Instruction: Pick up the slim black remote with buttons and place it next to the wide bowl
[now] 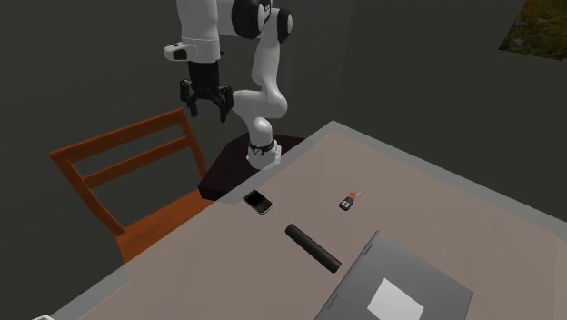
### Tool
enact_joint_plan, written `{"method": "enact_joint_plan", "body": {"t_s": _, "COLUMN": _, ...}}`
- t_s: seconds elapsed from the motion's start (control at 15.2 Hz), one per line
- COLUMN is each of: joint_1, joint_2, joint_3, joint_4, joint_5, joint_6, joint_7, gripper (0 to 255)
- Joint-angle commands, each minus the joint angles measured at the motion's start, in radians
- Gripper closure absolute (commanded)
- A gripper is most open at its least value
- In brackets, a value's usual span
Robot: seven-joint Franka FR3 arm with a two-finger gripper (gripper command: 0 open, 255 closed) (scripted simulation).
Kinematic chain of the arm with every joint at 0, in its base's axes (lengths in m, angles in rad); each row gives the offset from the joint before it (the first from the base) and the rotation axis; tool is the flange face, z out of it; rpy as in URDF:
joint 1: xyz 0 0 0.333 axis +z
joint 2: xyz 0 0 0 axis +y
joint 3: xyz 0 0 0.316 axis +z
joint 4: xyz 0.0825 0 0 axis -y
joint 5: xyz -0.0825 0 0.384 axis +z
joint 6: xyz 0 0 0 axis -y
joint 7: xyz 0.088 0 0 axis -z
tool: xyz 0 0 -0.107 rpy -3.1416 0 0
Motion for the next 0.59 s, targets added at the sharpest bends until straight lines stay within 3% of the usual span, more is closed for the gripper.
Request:
{"method": "enact_joint_plan", "body": {"t_s": 0.0, "joint_1": 0.000, "joint_2": 0.000, "joint_3": 0.000, "joint_4": 0.000, "joint_5": 0.000, "joint_6": 0.000, "joint_7": 0.000, "gripper": 0}}
{"method": "enact_joint_plan", "body": {"t_s": 0.53, "joint_1": 0.094, "joint_2": 0.216, "joint_3": 0.054, "joint_4": 0.021, "joint_5": 0.024, "joint_6": 0.170, "joint_7": -0.066, "gripper": 0}}
